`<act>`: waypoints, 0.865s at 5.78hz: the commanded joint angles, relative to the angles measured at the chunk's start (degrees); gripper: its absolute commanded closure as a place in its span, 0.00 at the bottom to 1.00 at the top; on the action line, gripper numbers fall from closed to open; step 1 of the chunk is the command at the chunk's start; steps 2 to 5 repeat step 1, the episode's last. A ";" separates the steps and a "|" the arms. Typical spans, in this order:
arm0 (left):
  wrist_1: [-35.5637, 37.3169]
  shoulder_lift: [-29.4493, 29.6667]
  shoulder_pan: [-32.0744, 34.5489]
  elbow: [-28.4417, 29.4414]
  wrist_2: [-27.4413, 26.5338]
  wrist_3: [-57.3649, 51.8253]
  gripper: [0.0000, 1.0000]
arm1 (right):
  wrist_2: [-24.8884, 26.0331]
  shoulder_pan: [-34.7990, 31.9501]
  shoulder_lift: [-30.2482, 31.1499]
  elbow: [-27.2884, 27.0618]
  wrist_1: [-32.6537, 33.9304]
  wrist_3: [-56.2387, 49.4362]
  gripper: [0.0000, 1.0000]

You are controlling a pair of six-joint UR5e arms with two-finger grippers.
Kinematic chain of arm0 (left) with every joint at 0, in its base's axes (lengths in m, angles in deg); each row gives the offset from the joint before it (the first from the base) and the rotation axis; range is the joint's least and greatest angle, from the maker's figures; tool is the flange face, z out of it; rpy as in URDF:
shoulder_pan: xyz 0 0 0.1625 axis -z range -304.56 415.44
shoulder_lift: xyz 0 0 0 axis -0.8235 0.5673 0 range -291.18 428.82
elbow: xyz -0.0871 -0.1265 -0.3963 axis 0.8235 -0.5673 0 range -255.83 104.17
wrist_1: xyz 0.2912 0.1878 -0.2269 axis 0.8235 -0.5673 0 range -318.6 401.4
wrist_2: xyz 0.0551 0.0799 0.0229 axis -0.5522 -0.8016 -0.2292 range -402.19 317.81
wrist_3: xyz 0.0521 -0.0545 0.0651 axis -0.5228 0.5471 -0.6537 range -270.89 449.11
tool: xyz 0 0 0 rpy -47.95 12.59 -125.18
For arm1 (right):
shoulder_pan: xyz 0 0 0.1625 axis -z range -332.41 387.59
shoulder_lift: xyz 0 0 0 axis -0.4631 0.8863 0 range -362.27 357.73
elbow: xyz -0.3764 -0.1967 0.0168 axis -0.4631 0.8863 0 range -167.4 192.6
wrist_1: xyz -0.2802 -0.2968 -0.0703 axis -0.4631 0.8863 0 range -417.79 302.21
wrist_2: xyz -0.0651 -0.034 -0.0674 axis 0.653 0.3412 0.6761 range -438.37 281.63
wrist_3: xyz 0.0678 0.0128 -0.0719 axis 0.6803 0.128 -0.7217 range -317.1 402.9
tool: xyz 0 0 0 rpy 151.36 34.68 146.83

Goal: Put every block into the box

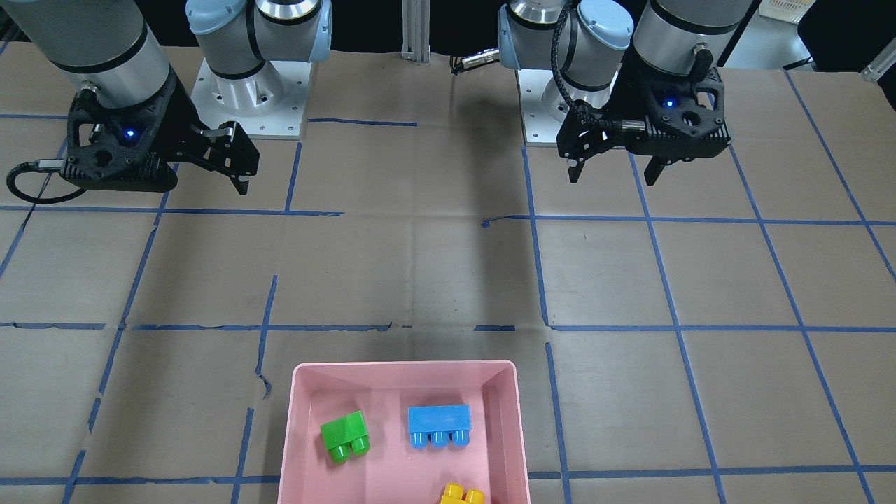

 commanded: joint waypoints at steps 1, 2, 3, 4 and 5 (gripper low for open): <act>-0.71 -0.48 -0.15 0.00 -0.19 0.01 0.01 | 0.11 0.05 0.00 -0.17 -0.09 0.00 0.00; -0.71 -0.48 -0.15 0.00 -0.19 0.01 0.01 | 0.11 0.05 0.00 -0.17 -0.09 0.00 0.00; -0.71 -0.48 -0.15 0.00 -0.19 0.01 0.01 | 0.11 0.05 0.00 -0.17 -0.09 0.00 0.00; -0.71 -0.48 -0.15 0.00 -0.19 0.01 0.01 | 0.11 0.05 0.00 -0.17 -0.09 0.00 0.00; -0.71 -0.48 -0.15 0.00 -0.19 0.01 0.01 | 0.11 0.05 0.00 -0.17 -0.09 0.00 0.00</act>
